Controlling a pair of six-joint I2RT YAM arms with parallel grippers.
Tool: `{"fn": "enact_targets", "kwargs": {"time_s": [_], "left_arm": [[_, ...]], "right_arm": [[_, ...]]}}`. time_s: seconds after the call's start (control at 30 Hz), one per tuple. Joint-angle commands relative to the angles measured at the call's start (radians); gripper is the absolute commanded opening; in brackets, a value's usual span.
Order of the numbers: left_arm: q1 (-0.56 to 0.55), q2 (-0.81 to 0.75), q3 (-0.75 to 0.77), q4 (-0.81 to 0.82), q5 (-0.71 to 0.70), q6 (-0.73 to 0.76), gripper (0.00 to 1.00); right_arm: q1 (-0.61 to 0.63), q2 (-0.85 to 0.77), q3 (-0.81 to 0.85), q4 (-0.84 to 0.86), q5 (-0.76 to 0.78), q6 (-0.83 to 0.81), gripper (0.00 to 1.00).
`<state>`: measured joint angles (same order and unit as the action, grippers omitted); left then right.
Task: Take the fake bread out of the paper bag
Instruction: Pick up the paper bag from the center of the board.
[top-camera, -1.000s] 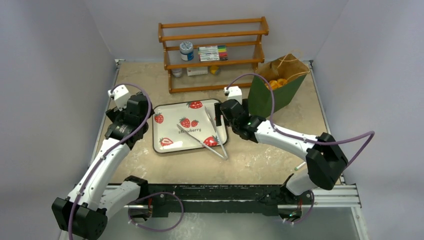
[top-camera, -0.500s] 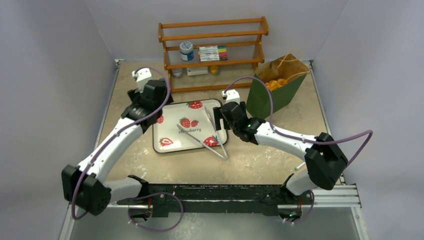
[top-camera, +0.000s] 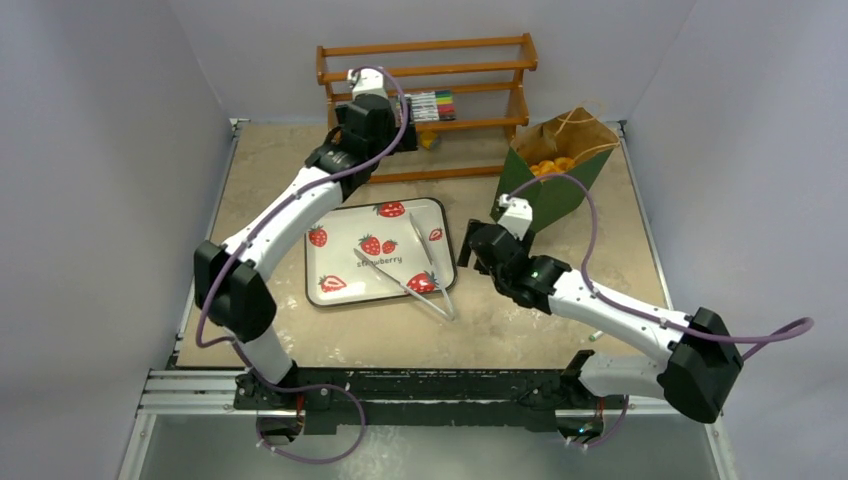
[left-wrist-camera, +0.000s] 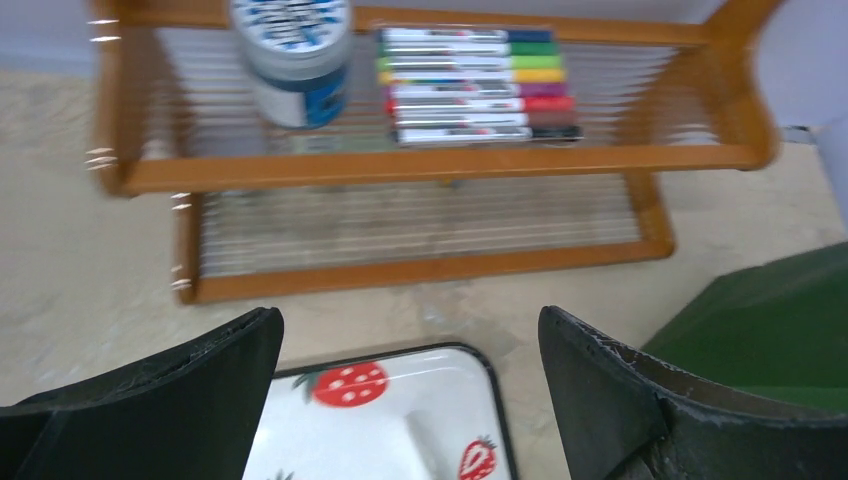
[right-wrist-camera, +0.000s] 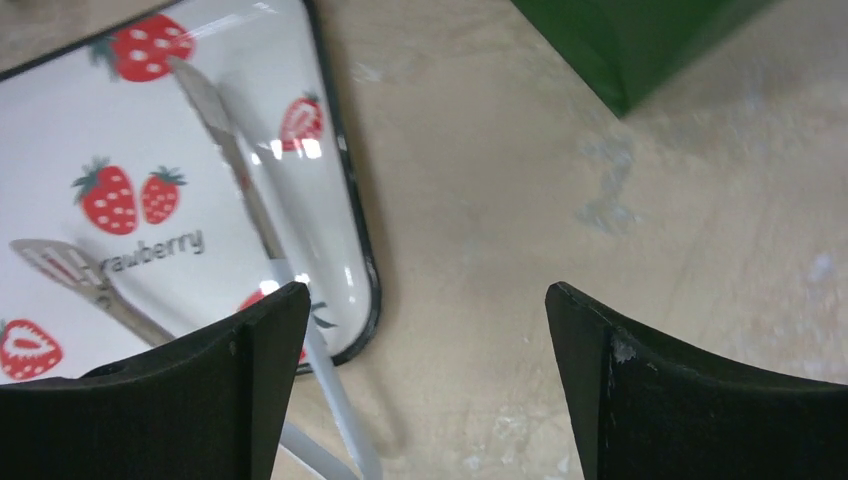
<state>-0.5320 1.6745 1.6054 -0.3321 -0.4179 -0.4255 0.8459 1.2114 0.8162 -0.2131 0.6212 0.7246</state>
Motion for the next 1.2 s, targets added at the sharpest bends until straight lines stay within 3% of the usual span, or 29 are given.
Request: {"fn": "enact_targets", "kwargs": {"time_s": [0.0,0.07,0.2,0.4,0.77,1.17], "left_arm": [[-0.04,0.109,0.138,0.09,0.187,0.022,1.0],[-0.057,0.163,0.192,0.106,0.25,0.012,1.0],[-0.072,0.234,0.272,0.125,0.297,-0.023,1.0],[-0.063,0.246,0.277,0.123,0.242,-0.066,1.0],[0.034,0.055,-0.042,0.239,0.232,-0.194,1.0],[0.068,-0.059,-0.198,0.251,0.235,-0.205,1.0]], "right_arm": [[0.008,-0.021,-0.053,-0.204,0.123,0.328,0.9],[0.009,-0.017,-0.048,-0.221,0.13,0.327,0.91],[0.054,0.005,0.044,-0.205,0.165,0.127,0.93],[0.091,0.084,0.348,-0.275,0.173,-0.13,0.98],[0.091,0.238,0.707,-0.463,0.302,-0.23,1.0],[0.004,0.275,0.808,-0.391,0.425,-0.401,1.0]]}}
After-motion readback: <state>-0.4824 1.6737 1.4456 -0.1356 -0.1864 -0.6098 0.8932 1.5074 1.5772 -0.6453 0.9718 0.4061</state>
